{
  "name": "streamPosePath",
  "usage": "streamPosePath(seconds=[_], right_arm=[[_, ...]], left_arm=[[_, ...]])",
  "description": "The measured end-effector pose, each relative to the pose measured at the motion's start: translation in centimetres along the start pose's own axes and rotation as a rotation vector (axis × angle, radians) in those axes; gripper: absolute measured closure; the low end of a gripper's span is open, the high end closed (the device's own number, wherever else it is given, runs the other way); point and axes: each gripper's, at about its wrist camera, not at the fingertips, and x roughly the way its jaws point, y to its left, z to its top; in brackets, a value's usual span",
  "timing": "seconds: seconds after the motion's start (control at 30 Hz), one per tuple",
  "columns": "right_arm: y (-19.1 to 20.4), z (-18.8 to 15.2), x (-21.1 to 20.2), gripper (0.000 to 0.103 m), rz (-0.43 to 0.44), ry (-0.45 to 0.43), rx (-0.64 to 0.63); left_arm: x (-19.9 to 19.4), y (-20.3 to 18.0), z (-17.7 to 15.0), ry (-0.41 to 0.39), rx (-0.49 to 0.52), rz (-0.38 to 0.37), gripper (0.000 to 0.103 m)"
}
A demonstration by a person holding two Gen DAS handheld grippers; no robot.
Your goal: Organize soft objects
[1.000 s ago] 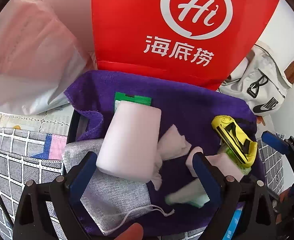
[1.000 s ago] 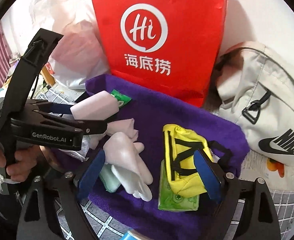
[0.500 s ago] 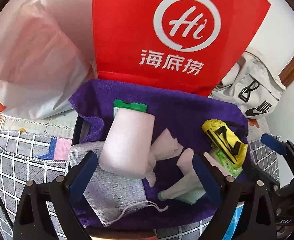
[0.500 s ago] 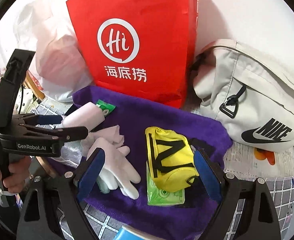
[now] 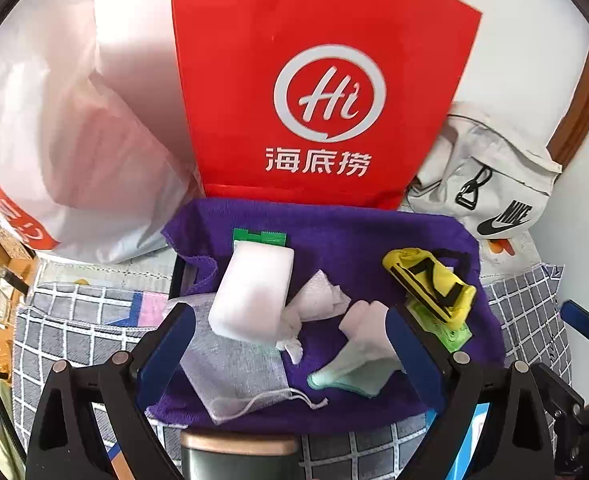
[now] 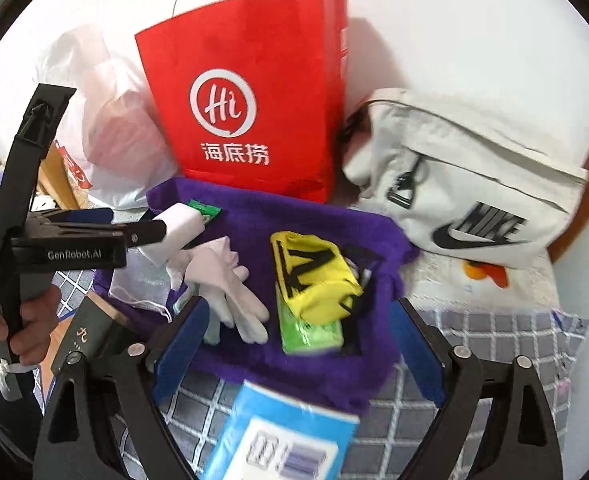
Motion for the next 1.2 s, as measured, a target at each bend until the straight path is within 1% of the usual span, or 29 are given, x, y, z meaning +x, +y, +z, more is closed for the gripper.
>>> streamPosePath(seconds=[0.13,0.27,0.4,0.63,0.73,0.8,0.9,0.97,1.2], right_arm=[[0.2,-1.3,-1.9,0.003,-0.037,-0.011,0.010],[0.4,-2.7,-3.5,0.002,-0.047,-0.011,0.010],[0.8,-3.6,-4.4,0.001,-0.063,-0.014,0.017],[1.9,-4.8,-6.8,0.001,-0.048,-0.042,0.045],[2.5,-5.4,-8.2,0.001,-0.076,-0.056,0.041],[2.8,-5.9,-9.0,0.001,-0.088,-0.056,0.042],[3.1,-6.8,-10.7,0.001,-0.072,-0.071,0.046],[3.3,-7.5,-11.8,0.001,-0.068,-0.084,0.044],[4.1,-9.8,-15.5,0.001,-0.062,-0.123,0.032]], left_arm=[[-1.8,-0.5,-0.1,-0.036,0.008,0.023,0.007],[-3.2,-0.9,-0.7,-0.034,0.001,0.018,0.007],[-5.1,-1.6,-2.0,-0.040,0.032,0.037,0.007],[-8.5,-1.6,-5.3,-0.049,0.019,0.057,0.007],[-10.2,-1.5,-7.2,-0.071,0.002,0.079,0.007],[-11.5,-1.5,-8.6,-0.080,-0.008,0.076,0.007],[-13.2,-1.4,-10.2,-0.096,-0.028,0.074,0.007],[-14.6,-1.5,-11.5,-0.112,-0.040,0.089,0.007],[-18.2,-2.3,-15.2,-0.152,-0.045,0.109,0.007]])
